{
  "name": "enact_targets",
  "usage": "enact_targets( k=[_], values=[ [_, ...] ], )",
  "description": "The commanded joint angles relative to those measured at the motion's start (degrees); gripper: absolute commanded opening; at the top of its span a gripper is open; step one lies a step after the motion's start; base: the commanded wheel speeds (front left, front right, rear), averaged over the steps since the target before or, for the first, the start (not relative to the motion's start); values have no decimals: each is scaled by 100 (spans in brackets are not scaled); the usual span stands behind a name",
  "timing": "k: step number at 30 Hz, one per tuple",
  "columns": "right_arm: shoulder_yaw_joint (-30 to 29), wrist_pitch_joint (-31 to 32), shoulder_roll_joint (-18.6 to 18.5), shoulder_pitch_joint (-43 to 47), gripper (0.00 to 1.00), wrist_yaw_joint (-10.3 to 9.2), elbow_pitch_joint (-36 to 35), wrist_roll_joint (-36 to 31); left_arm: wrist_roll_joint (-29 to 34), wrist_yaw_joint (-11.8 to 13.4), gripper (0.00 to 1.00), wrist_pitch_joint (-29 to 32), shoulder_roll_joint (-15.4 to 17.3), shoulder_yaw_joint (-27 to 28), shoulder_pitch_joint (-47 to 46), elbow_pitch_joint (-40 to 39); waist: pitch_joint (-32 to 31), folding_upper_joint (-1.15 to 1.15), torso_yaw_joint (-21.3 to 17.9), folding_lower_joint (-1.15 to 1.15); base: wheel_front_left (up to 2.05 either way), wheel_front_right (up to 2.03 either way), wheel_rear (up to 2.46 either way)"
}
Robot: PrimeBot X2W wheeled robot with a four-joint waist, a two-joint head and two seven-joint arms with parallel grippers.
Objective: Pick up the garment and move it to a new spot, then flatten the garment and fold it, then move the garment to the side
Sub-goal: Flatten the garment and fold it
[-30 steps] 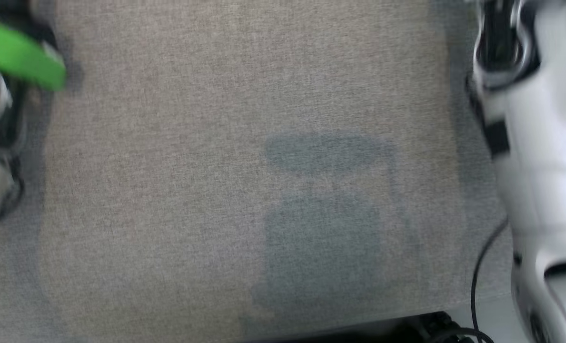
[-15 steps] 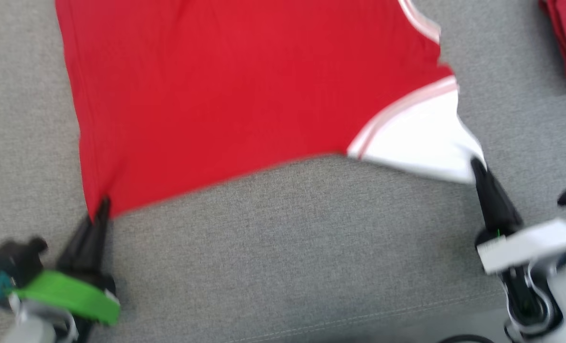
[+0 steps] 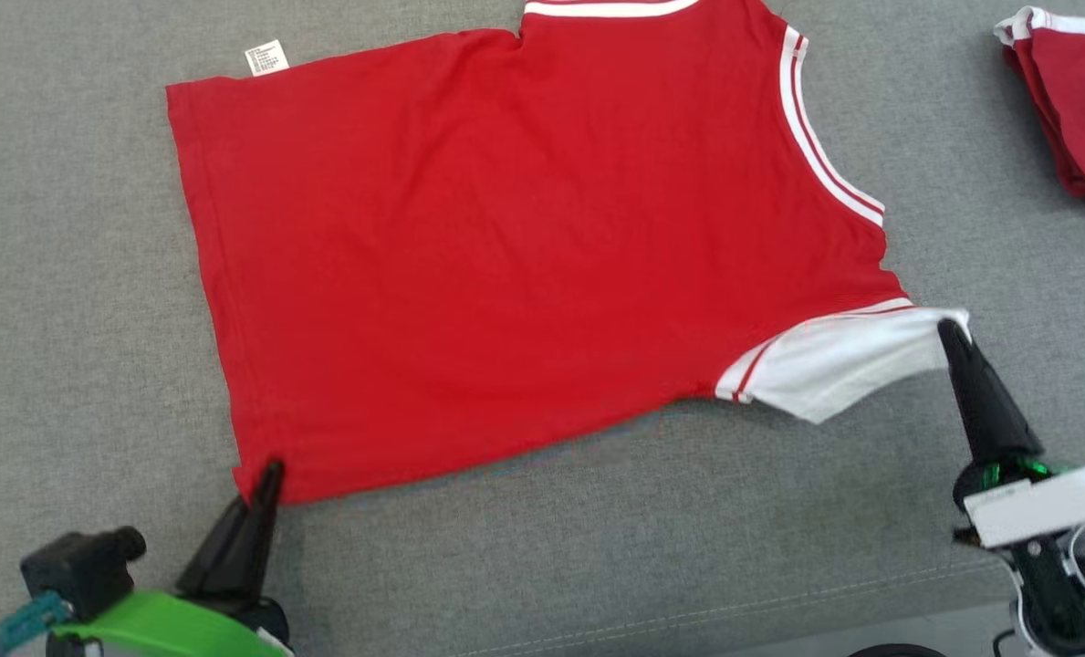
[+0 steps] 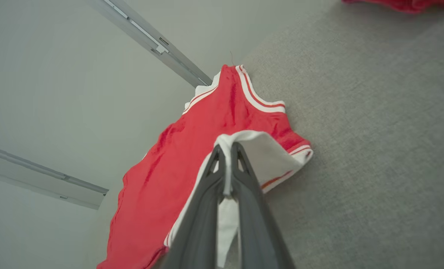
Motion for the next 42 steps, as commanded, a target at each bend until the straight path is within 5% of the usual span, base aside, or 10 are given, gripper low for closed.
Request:
enact_targets(
  k=[1,7,13,28,29,30,31,32,36,42],
  values=[
    [-86,174,9,-350,0,1,-49,32,-87,57,0,230,161,89,-262,-184,45,0,-4,1,0,0,0],
    [-83,982,135,-1677,0,1,381,-215,-847,252,0,1299,404,374,-943,-699,155,0,4,1,0,0,0],
    [83,1333,420,-2885,0,1,1656,-956,-1081,523,0,2281,452,237,-2055,64,198,0,178,1,0,0,0],
    [310,1079,272,-4037,0,1,3566,-2001,-523,214,0,3049,-104,-750,-3944,2650,83,0,430,1,0,0,0],
    [333,1074,279,-4089,16,1,3680,-2084,-461,198,0,3054,-113,-822,-4008,2805,67,0,429,1,0,0,0],
    [370,1058,282,-4139,60,1,3782,-2170,-426,191,24,3059,-132,-876,-4042,2952,57,0,425,1,0,0,0],
    [405,1017,278,-4199,100,1,3864,-2276,-394,154,66,3049,-158,-918,-4067,3085,53,0,417,1,0,0,0],
    [429,970,276,-4260,100,1,3942,-2359,-348,127,100,3023,-166,-955,-4092,3196,51,0,408,1,0,0,0],
    [483,553,212,-4379,100,1,3988,-2664,-124,5,100,2546,-103,-980,-4128,3316,13,0,374,1,0,0,0],
    [772,-39,-367,-3686,100,0,3126,-3401,-340,75,100,1326,-113,-509,-3111,2263,-126,0,335,1,0,0,0]
  ],
)
